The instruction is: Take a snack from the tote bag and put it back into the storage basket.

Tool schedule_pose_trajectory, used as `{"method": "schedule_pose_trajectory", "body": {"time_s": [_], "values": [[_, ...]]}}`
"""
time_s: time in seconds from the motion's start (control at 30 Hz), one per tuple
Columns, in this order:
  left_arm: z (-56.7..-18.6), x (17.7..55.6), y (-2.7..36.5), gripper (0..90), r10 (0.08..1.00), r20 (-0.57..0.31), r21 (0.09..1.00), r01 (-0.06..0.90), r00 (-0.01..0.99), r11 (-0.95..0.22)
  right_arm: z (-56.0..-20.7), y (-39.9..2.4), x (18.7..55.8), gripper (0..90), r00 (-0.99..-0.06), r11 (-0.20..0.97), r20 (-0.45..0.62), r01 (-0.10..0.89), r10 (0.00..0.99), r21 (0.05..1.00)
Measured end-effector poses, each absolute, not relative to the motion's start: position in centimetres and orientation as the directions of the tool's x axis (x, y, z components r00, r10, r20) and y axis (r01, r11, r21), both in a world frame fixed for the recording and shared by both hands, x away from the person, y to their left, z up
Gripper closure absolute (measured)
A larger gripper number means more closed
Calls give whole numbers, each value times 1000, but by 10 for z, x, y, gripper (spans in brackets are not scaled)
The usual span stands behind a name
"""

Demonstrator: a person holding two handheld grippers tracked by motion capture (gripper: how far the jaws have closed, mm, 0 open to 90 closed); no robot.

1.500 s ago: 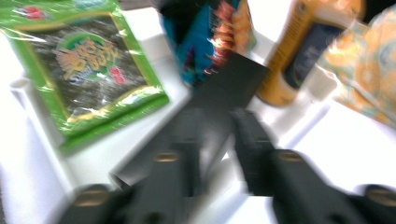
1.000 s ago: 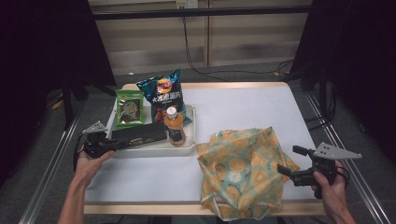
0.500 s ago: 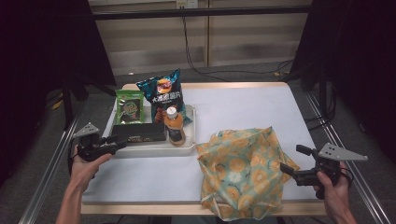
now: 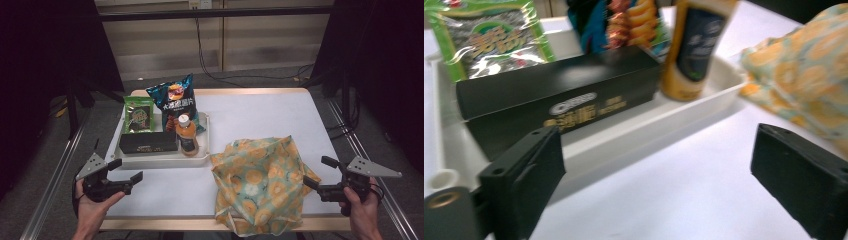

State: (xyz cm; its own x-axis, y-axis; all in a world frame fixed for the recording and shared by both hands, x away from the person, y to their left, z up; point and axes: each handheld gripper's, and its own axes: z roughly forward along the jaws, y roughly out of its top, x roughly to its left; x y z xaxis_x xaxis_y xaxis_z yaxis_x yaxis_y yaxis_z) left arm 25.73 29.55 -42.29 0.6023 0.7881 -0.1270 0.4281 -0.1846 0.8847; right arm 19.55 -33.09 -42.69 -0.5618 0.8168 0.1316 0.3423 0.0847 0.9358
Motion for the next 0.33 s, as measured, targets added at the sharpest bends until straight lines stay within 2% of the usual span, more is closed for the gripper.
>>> {"method": "schedule_pose_trajectory", "body": {"time_s": [0.17,0.23,0.33], "values": [[-421,226,280,40,781,-127,917,372,611,-142,-426,-333,192,7,-559,82,130,337,819,938],[-423,217,277,36,769,-91,927,336,633,-167,-426,-334,192,8,-552,77,130,336,823,939],[-420,217,281,20,759,-126,935,332,638,-124,-426,-333,192,9,-549,72,134,338,825,938]]}}
